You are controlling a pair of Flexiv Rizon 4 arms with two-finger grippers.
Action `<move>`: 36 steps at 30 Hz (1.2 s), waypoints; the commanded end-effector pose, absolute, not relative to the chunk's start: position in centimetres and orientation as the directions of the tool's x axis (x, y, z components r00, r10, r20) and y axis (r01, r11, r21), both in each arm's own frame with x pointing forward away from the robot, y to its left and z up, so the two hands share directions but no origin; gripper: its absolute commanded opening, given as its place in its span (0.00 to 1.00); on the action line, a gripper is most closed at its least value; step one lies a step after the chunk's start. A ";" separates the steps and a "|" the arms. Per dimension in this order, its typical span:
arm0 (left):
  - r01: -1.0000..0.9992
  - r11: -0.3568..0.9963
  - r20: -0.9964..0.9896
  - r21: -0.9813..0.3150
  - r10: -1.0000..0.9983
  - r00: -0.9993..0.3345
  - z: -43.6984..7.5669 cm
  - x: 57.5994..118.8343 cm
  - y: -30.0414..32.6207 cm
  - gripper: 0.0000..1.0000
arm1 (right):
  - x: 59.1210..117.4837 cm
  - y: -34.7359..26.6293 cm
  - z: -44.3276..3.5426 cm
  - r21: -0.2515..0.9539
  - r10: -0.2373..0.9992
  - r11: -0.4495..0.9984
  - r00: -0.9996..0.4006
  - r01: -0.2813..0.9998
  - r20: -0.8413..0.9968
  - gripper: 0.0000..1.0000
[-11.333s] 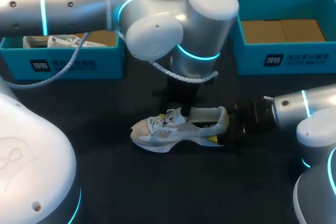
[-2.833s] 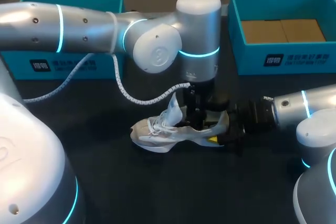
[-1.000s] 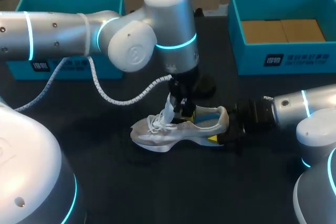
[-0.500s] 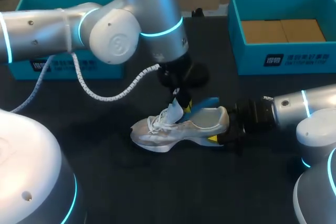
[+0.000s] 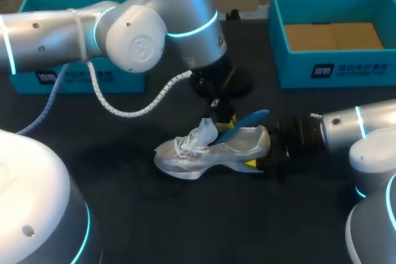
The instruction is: Take the shoe out of the shoebox, open the shoe tongue, remove and reinsert the insole, then place the shoe into the shoebox
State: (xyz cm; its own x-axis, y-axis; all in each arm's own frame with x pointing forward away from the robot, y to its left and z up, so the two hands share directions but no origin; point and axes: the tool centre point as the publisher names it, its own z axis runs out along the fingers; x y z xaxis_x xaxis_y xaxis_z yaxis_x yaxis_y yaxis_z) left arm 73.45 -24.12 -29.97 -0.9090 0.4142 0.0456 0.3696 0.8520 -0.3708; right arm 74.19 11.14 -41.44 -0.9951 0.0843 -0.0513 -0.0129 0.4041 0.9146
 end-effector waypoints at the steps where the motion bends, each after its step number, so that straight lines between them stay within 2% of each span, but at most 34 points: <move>1: 0.360 0.845 0.048 -0.397 0.410 -0.911 -30.7 73.7 -24.8 0.00 | 74.1 11.3 -41.4 0.913 0.085 0.408 -0.995 -0.012 -0.051 0.00; 2: 0.362 0.843 0.048 -0.397 0.413 -0.909 -30.7 73.5 -24.9 0.00 | 74.1 11.3 -41.4 0.913 0.085 0.408 -0.995 -0.012 -0.051 0.00; 4: 0.369 0.838 0.048 -0.402 0.421 -0.906 -30.7 73.2 -25.0 0.38 | 74.1 11.3 -41.4 0.913 0.085 0.408 -0.995 -0.012 -0.051 0.00; 7: 0.378 0.830 0.050 -0.410 0.433 -0.900 -30.8 72.6 -24.9 0.42 | 74.1 11.3 -41.4 0.913 0.085 0.408 -0.995 -0.012 -0.051 0.00; 9: 0.375 0.823 0.051 -0.427 0.436 -0.898 -30.8 72.3 -24.9 0.47 | 74.1 11.3 -41.4 0.913 0.085 0.408 -0.995 -0.012 -0.051 0.00; 10: 0.369 0.822 0.050 -0.434 0.431 -0.901 -30.7 72.2 -24.8 0.58 | 74.1 11.3 -41.4 0.913 0.085 0.408 -0.995 -0.012 -0.051 0.00; 11: 0.370 0.816 0.049 -0.444 0.434 -0.900 -30.6 72.1 -24.8 0.75 | 74.1 11.3 -41.4 0.913 0.085 0.408 -0.995 -0.012 -0.051 0.00; 12: 0.362 0.814 0.044 -0.454 0.426 -0.904 -30.5 72.0 -24.8 0.84 | 74.1 11.3 -41.4 0.913 0.085 0.408 -0.995 -0.012 -0.051 0.00; 13: 0.354 0.815 0.040 -0.458 0.417 -0.908 -30.5 72.0 -24.8 0.86 | 74.1 11.3 -41.4 0.913 0.085 0.408 -0.995 -0.012 -0.051 0.00; 14: 0.351 0.811 0.034 -0.468 0.414 -0.910 -30.4 71.9 -24.7 0.96 | 74.1 11.3 -41.4 0.913 0.085 0.408 -0.995 -0.012 -0.051 0.00; 15: 0.342 0.808 0.025 -0.479 0.402 -0.915 -30.3 71.8 -24.7 0.99 | 74.1 11.3 -41.4 0.913 0.085 0.408 -0.995 -0.012 -0.051 0.00; 24: 0.261 0.782 -0.006 -0.566 0.313 -0.950 -30.7 71.4 -25.2 0.99 | 74.1 11.3 -41.4 0.913 0.085 0.408 -0.995 -0.012 -0.051 0.00; 30: 0.237 0.781 -0.018 -0.578 0.278 -0.960 -31.4 71.6 -26.0 1.00 | 74.1 11.3 -41.4 0.913 0.085 0.408 -0.995 -0.012 -0.051 0.00; 36: 0.218 0.786 -0.029 -0.579 0.247 -0.969 -32.1 71.9 -26.7 0.95 | 74.1 11.3 -41.4 0.913 0.085 0.408 -0.995 -0.012 -0.051 0.00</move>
State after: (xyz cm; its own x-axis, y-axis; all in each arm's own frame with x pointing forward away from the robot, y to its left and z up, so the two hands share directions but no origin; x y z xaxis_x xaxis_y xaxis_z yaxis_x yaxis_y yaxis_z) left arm 71.96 -26.13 -31.49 -0.9671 0.2533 -0.0241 0.2202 0.7856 -0.5782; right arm 74.18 11.15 -41.43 -0.9951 0.0842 -0.0514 -0.0130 0.4040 0.9147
